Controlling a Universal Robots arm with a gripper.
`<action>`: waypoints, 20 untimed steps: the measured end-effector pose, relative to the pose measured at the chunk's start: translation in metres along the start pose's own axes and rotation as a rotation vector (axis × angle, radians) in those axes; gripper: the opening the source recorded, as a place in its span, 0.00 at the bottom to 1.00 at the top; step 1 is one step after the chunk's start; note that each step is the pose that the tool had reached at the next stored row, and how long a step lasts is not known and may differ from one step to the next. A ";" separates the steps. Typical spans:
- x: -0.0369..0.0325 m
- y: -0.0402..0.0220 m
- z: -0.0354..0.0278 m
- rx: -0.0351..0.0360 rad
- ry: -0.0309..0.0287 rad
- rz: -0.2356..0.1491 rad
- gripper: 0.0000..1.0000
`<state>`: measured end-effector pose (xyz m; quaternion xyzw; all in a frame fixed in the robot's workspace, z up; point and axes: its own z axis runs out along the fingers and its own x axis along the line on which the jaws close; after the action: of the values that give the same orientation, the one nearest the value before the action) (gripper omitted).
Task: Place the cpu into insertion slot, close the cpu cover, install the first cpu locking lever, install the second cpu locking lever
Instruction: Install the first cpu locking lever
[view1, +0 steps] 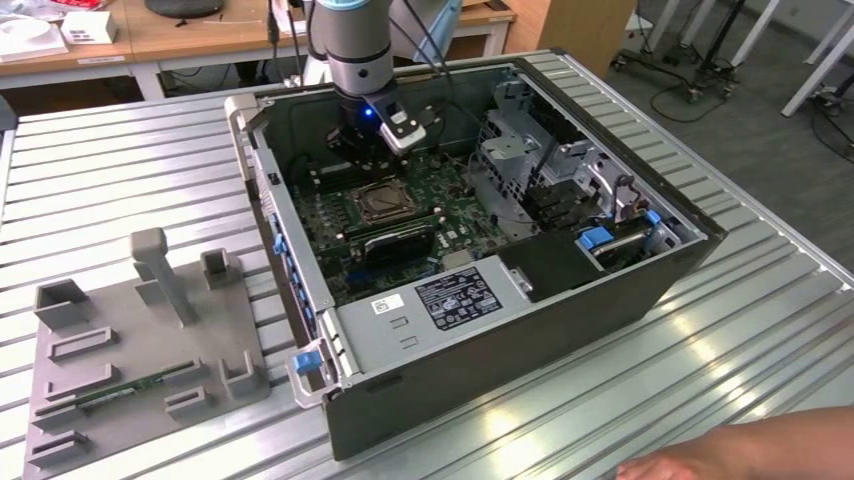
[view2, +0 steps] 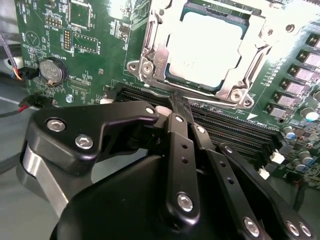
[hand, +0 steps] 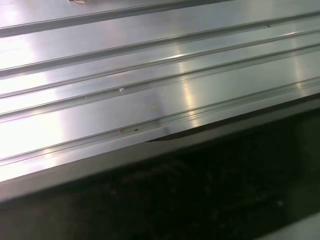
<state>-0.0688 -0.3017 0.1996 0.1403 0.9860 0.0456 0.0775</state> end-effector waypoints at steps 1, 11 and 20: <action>-0.0001 0.0000 0.0002 0.0009 -0.0008 0.007 0.10; -0.0002 0.0000 0.0003 0.0018 -0.0012 0.012 0.10; -0.0004 0.0001 0.0010 0.0063 -0.0051 0.045 0.10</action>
<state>-0.0682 -0.3017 0.1986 0.1628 0.9826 0.0439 0.0786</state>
